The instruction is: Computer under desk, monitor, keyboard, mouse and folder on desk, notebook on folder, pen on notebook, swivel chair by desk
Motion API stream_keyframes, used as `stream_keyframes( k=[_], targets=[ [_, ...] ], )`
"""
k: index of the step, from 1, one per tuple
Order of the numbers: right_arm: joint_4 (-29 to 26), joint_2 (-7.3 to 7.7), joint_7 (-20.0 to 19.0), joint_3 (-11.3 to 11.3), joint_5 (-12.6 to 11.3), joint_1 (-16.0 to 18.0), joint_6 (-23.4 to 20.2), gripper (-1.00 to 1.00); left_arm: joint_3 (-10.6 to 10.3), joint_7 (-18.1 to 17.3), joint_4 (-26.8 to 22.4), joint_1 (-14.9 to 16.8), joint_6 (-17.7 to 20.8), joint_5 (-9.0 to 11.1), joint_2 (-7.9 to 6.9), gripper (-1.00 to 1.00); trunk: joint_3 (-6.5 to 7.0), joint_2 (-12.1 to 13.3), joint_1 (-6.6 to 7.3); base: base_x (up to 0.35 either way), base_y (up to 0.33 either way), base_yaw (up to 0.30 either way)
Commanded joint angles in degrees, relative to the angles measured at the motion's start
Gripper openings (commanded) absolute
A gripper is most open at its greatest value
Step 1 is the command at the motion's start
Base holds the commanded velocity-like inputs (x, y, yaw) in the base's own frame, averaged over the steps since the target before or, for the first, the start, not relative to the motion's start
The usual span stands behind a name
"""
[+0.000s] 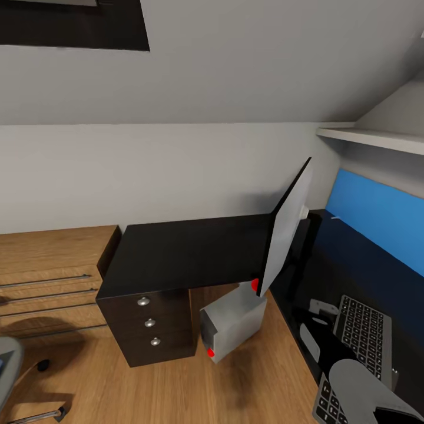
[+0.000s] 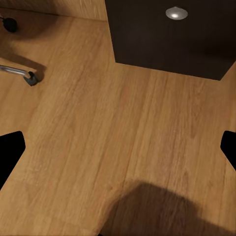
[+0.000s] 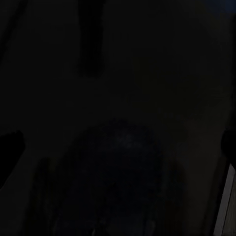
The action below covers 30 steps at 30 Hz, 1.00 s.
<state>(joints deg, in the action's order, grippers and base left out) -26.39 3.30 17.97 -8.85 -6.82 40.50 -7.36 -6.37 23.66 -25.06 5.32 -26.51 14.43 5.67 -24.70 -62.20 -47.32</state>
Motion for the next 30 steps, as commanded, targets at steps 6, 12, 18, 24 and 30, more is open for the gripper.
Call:
stream_keyframes(
  k=[6, 12, 18, 24, 30],
  targets=[
    [0.54, -0.04, 0.22, 0.06, -0.56, 0.02, -0.32, 1.00, -0.53, 0.43, 0.01, 0.04, -0.21, 0.43, -0.05, 1.00, -0.06, -0.04, 0.00, 0.000, 0.000, 0.000],
    [0.63, -0.11, 0.22, 0.06, -0.56, 0.02, -0.62, 1.00, -0.53, 0.43, 0.01, 0.04, -0.21, 0.43, -0.05, 1.00, -0.06, -0.04, 0.00, 0.000, 0.000, 0.000],
    [0.78, -0.13, 0.22, 0.04, -0.62, 0.02, -1.99, 1.00, -0.52, 0.43, 0.01, 0.04, -0.21, 0.43, -0.05, 1.00, -0.06, -0.04, 0.00, 0.000, 0.000, 0.000],
    [0.82, -0.19, 0.22, 0.05, -0.65, 0.02, -2.29, 1.00, -0.50, 0.43, 0.01, 0.04, -0.21, 0.43, -0.06, 1.00, -0.06, -0.04, 0.00, 0.000, 0.000, 0.000],
    [0.82, -0.18, 0.22, 0.04, -0.65, 0.02, -2.37, 1.00, -0.53, 0.43, 0.01, 0.04, -0.21, 0.43, -0.05, 1.00, -0.06, -0.04, 0.00, 0.000, 0.000, 0.000]
  ],
)
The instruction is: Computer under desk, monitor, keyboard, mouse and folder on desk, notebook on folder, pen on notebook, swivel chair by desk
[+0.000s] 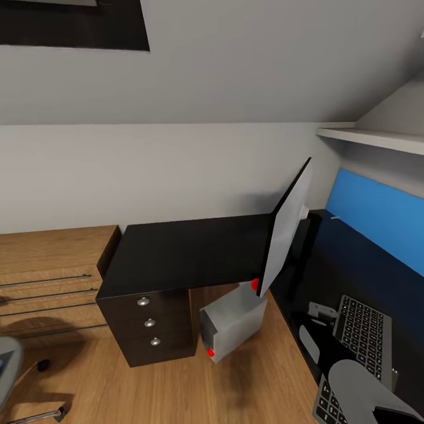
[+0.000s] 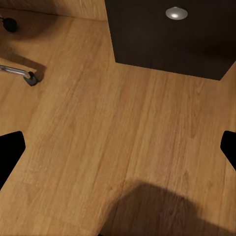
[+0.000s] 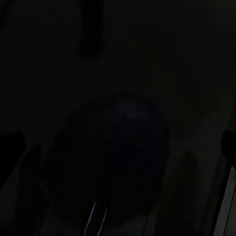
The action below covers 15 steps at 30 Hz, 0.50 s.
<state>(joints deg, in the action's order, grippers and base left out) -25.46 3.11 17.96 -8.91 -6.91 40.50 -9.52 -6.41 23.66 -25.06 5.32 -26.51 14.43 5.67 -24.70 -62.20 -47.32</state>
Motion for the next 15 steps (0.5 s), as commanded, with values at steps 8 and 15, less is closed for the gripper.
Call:
stream_keyframes(
  k=[8, 15],
  targets=[
    [-0.11, -0.01, 0.24, 0.12, -0.56, 0.01, -0.24, 1.00, -0.50, 0.43, 0.01, 0.04, -0.25, 0.43, -0.05, 1.00, -0.24, -0.44, -0.22, 0.000, 0.000, 0.000],
    [-0.11, -0.03, 0.24, 0.12, -0.56, 0.01, -0.24, 1.00, -0.49, 0.43, 0.01, 0.04, -0.28, 0.43, -0.08, 1.00, -0.96, -2.04, -1.10, 0.000, 0.000, 0.000]
  ],
)
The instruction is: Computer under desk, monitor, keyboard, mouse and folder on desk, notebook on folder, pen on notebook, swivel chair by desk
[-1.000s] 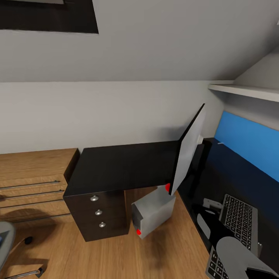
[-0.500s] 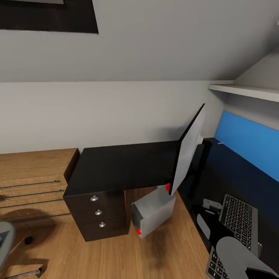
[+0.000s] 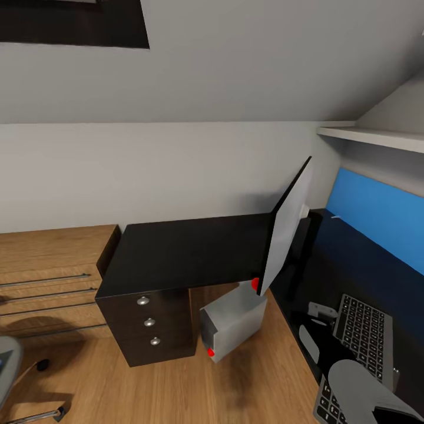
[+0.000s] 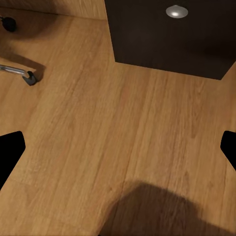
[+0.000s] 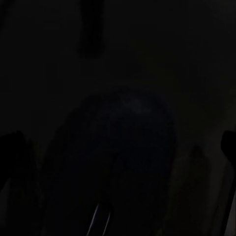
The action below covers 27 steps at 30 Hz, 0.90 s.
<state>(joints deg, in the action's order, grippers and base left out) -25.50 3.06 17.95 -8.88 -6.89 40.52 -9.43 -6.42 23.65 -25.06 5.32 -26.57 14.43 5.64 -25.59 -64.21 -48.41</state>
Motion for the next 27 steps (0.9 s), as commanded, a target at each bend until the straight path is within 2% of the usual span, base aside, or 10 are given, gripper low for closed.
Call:
stream_keyframes(
  k=[1, 12, 13, 27],
  targets=[
    [-0.08, 0.01, 0.25, 0.09, -0.58, 0.00, -0.33, 1.00, -0.47, 0.43, 0.01, 0.04, -0.20, 0.43, -0.07, 1.00, -0.06, -0.03, 0.00, 0.000, 0.000, 0.000],
    [-0.08, 0.01, 0.26, 0.09, -0.58, 0.00, -0.33, 1.00, -0.47, 0.43, 0.01, 0.04, -0.20, 0.43, -0.11, 1.00, -0.06, -0.03, 0.00, 0.000, 0.000, 0.000],
    [-0.08, 0.01, 0.27, 0.09, -0.58, 0.00, -0.33, -1.00, -0.48, 0.43, 0.01, 0.04, -0.19, 0.43, -0.11, 1.00, -0.06, -0.03, 0.00, 0.000, 0.000, 0.000],
    [-0.25, -0.03, 0.25, 0.09, -0.58, 0.00, -0.33, -1.00, -0.48, 0.43, 0.01, 0.04, -0.23, 0.43, -0.08, 1.00, -0.06, -0.03, 0.00, 0.000, 0.000, 0.000]
  ],
)
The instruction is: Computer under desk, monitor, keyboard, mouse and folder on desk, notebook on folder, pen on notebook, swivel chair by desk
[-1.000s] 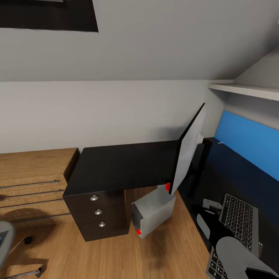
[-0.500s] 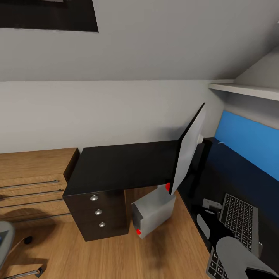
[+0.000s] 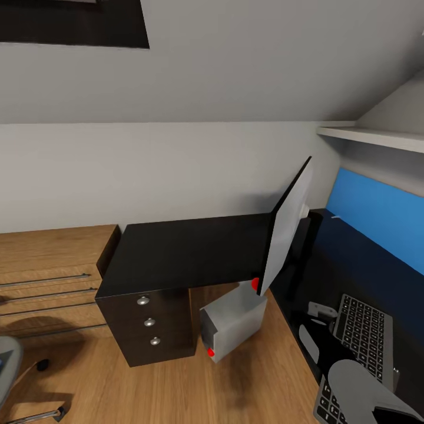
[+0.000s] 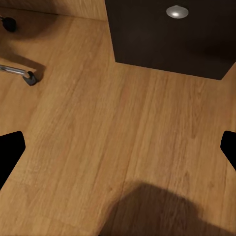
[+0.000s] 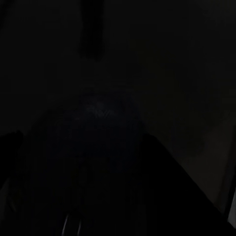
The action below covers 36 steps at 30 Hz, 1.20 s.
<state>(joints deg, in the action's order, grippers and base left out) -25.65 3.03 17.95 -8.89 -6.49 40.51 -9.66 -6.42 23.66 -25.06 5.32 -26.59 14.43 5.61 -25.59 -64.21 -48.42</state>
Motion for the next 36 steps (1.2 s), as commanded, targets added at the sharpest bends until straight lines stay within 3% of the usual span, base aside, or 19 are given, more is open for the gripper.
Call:
stream_keyframes(
  k=[1, 21, 26, 36],
  targets=[
    [-0.10, 0.00, 0.25, 0.10, -0.98, 0.01, -0.10, -1.00, -0.48, 0.43, 0.01, 0.04, -0.21, 0.43, -0.05, 1.00, -0.06, -0.04, 0.00, 0.000, 0.000, 0.000],
    [-0.60, -0.07, 0.23, 0.10, -0.98, 0.01, -0.07, -1.00, -0.44, 0.43, 0.01, 0.04, -0.21, 0.42, -0.16, 1.00, -0.06, -0.04, 0.00, 0.000, 0.000, 0.000],
    [-1.19, -0.06, 0.24, 0.08, -0.98, 0.01, -0.11, -1.00, -0.44, 0.44, 0.01, 0.04, -0.21, 0.43, -0.16, 1.00, 0.84, 1.97, 1.10, 0.000, 0.000, 0.000],
    [-10.03, -0.79, 0.32, -0.08, -1.25, -0.18, -4.30, -1.00, -0.44, 0.47, 0.01, 0.04, -0.21, 0.39, -0.16, 1.00, 2.63, 5.98, 3.29, 0.000, 0.000, 0.000]
  ],
)
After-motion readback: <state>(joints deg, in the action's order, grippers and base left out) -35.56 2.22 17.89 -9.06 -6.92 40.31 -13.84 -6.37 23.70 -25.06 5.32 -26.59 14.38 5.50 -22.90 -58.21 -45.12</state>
